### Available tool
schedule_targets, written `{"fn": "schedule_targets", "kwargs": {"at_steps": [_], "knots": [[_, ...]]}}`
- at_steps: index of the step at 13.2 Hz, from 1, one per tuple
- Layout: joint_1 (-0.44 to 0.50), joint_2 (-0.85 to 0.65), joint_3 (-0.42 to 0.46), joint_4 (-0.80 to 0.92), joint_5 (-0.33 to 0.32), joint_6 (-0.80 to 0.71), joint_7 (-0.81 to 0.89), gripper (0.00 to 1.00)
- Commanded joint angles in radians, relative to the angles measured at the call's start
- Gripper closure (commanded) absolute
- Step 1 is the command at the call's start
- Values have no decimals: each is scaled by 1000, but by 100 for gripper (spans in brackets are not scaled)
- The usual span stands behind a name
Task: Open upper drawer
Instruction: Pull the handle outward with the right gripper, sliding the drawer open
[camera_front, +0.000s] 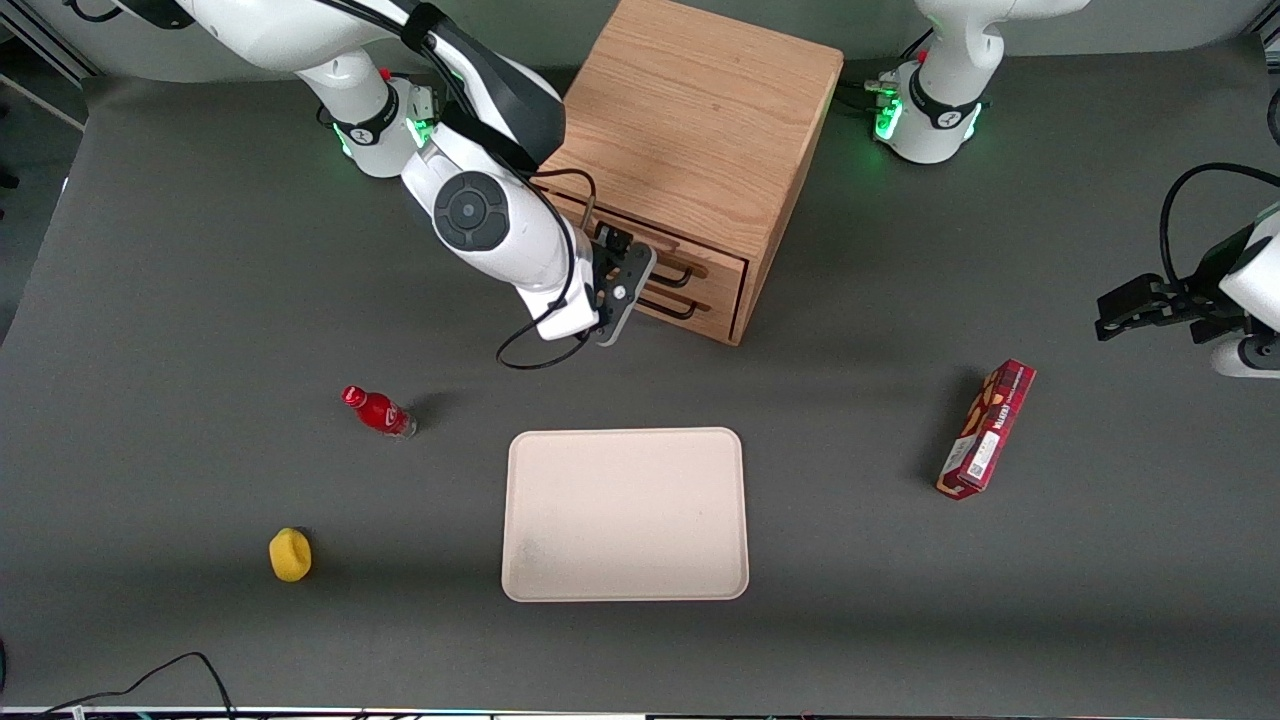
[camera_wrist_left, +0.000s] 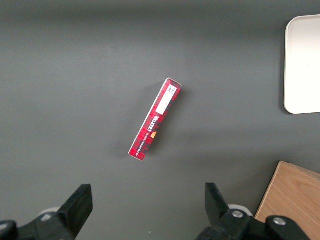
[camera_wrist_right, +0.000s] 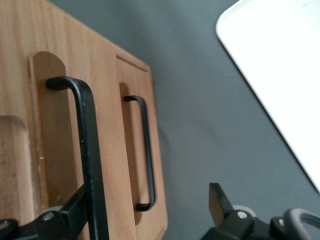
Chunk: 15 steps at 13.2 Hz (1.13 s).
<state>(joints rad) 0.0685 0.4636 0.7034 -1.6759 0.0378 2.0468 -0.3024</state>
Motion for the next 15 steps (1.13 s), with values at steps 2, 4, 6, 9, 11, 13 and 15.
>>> {"fn": "schedule_targets", "kwargs": {"at_steps": [2,4,6,9,11,13,15], "knots": [[-10,26,-41,16,-29,29,-82,0],[-15,26,-71,33,-24,27,-83,0],[-18,26,-85,45,-19,27,-83,0],[-22,20,-136,67,48,24,-118,0],[-24,12,-168,67,89,23,-176,0],[-24,9,-191,71,90,21,-195,0],[-24,7,-219,85,90,20,-198,0]]}}
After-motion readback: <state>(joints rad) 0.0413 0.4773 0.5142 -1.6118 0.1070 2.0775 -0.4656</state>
